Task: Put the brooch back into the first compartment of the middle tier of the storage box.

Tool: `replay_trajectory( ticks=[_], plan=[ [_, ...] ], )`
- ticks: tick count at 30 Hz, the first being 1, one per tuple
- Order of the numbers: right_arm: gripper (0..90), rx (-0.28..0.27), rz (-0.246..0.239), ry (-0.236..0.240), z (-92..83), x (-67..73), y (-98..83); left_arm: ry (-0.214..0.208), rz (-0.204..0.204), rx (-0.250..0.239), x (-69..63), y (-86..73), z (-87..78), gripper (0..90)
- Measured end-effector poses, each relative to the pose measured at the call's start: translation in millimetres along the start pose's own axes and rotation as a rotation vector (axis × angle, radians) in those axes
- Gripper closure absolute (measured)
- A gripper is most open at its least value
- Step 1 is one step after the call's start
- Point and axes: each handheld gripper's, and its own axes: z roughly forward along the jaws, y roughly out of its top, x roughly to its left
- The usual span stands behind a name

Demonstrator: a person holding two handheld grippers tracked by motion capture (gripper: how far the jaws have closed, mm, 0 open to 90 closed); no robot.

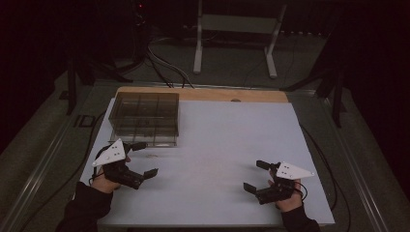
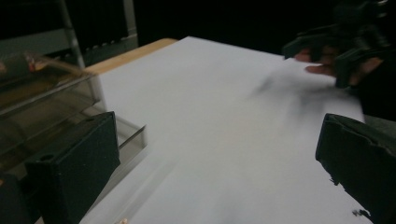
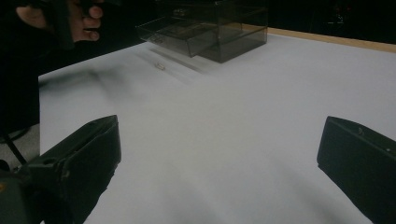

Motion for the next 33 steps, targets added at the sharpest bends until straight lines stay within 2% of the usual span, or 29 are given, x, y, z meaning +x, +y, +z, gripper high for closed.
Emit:
replay_trajectory(
  ticks=[4,6,8,18,19,22,25,29,31,33],
  plan=[
    [0.0,0.001,0.003,0.003,0.4,-0.7,-0.2,0.007,-0.017,0.014,6.2,-7.8,5.3,0.4],
    [0.0,0.001,0.004,0.002,0.5,-0.8,-0.2,0.013,-0.012,0.02,7.4,-9.5,6.9,0.4],
    [0.0,0.0,0.014,0.005,0.7,-1.3,-0.2,0.024,-0.029,0.026,11.9,-14.5,11.1,0.5],
    [0.0,0.005,0.007,0.008,1.4,-1.0,-0.1,0.042,-0.035,0.065,20.6,-24.3,20.3,1.4],
    [0.0,0.004,0.01,0.011,1.5,-1.1,-0.2,0.053,-0.036,0.079,21.8,-26.0,22.6,2.1],
    [0.0,0.005,0.002,0.01,1.4,-0.7,0.0,0.037,-0.046,0.115,22.7,-28.3,26.7,4.1],
    [0.0,0.005,0.005,0.011,1.4,-1.1,-0.1,0.055,-0.028,0.15,22.2,-30.2,30.4,5.5],
    [0.0,0.005,0.006,0.012,1.6,-1.1,0.0,0.077,-0.027,0.193,23.4,-32.6,34.1,14.4],
    [0.0,0.007,0.003,0.013,1.7,-0.6,-0.1,0.072,-0.02,0.221,24.8,-34.4,36.0,17.1],
    [0.0,0.009,0.001,0.014,1.7,-0.5,-0.1,0.084,-0.012,0.245,26.1,-36.6,38.1,24.4]
  ],
)
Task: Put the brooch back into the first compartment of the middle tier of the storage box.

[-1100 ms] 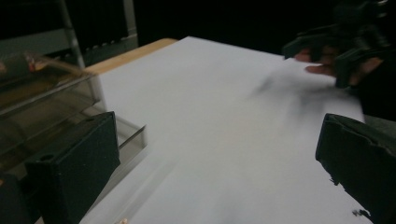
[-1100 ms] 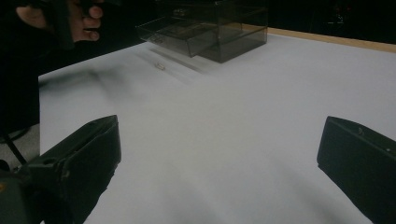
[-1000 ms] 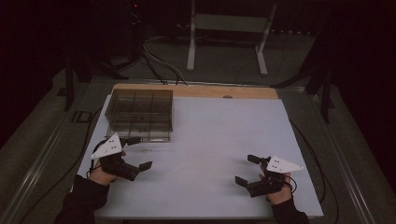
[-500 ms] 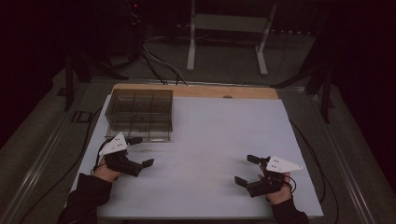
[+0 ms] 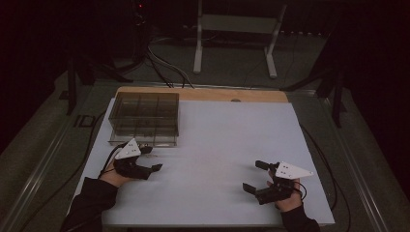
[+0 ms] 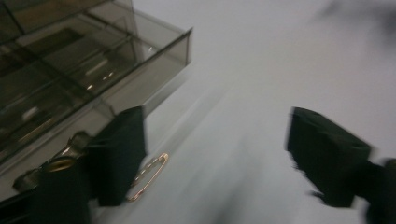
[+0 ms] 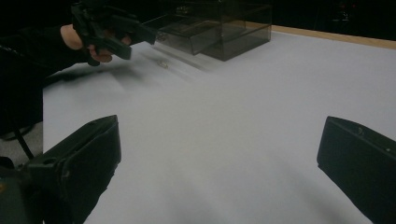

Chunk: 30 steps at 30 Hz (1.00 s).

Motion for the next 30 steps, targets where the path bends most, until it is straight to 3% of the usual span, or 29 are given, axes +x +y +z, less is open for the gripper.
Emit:
replay_trajectory(
  ticks=[4,5,9,13,16,21,30],
  plan=[
    [0.0,-0.001,0.003,0.001,0.5,-0.4,-0.1,0.015,0.006,0.038,2.3,-2.0,4.3,32.9],
    [0.0,0.001,-0.001,0.0,0.3,0.2,0.1,0.043,0.014,0.064,3.5,-3.2,7.2,36.1],
    [0.0,0.001,-0.001,-0.001,0.4,0.3,0.1,0.078,0.021,0.079,5.3,-4.6,10.1,43.0],
    [0.0,0.0,0.006,0.002,1.0,-0.6,0.0,0.124,0.056,0.131,9.2,-5.2,16.6,49.2],
    [0.0,0.003,0.0,0.001,1.0,0.1,-0.1,0.123,0.073,0.14,10.7,-5.3,19.4,51.0],
    [0.0,0.003,0.001,0.002,1.0,0.1,-0.1,0.123,0.062,0.165,17.7,-6.0,25.1,58.7],
    [0.0,0.002,0.007,0.006,0.9,-0.5,-0.2,0.07,-0.004,0.186,26.3,-4.5,25.5,73.4]
  ],
)
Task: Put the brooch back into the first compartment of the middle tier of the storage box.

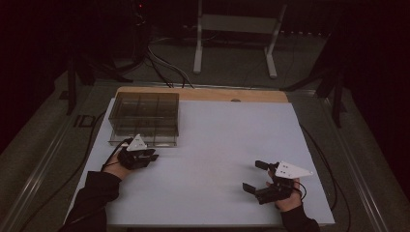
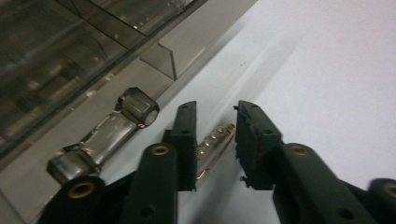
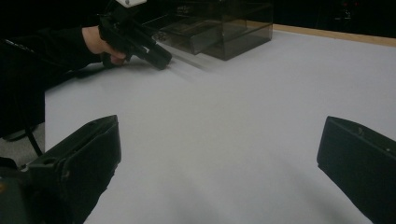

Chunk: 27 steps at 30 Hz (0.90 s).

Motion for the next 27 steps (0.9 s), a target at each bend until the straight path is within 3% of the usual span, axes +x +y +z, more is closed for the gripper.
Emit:
replay_trajectory(
  ticks=[8,18,27],
  plan=[
    [0.0,-0.002,0.0,0.002,0.1,-0.1,0.2,-0.015,-0.023,0.019,-1.5,2.6,0.3,86.0],
    [0.0,-0.006,0.0,0.0,-0.6,0.0,0.4,0.019,-0.016,0.028,-7.2,5.5,-3.0,87.2],
    [0.0,-0.007,0.005,0.0,-0.8,-0.8,0.5,0.008,0.005,-0.004,-15.9,11.8,-20.8,87.2]
  ],
)
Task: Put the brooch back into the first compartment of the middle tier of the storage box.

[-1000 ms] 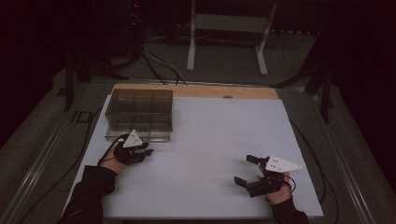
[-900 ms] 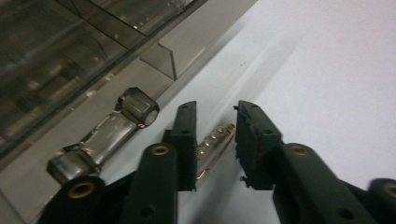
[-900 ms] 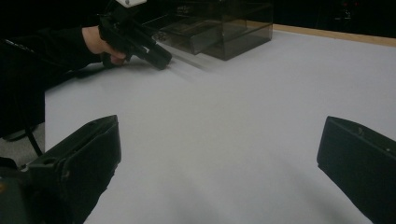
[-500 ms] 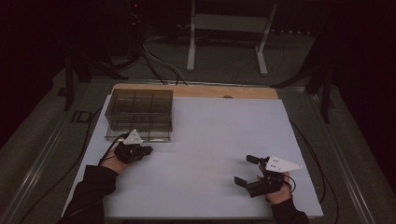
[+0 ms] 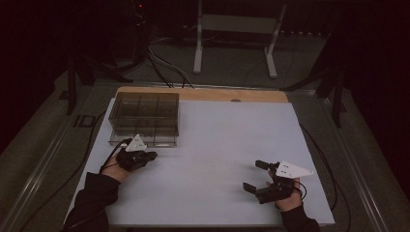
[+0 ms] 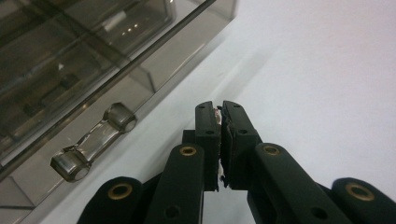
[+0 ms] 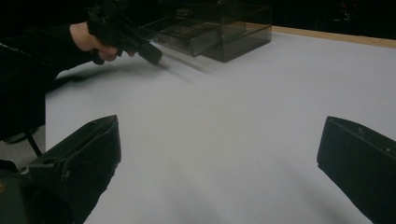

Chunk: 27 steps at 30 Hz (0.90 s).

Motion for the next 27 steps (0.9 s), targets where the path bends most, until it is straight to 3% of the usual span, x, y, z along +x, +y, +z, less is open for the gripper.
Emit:
replay_trajectory(
  ticks=[6,27],
  plan=[
    [0.0,-0.001,-0.001,0.001,0.3,0.1,0.1,-0.007,0.009,-0.022,-4.5,7.5,-9.7,87.2],
    [0.0,0.002,0.003,0.007,2.8,0.1,-0.2,0.002,-0.016,-0.107,3.0,26.3,-34.6,87.2]
  ],
)
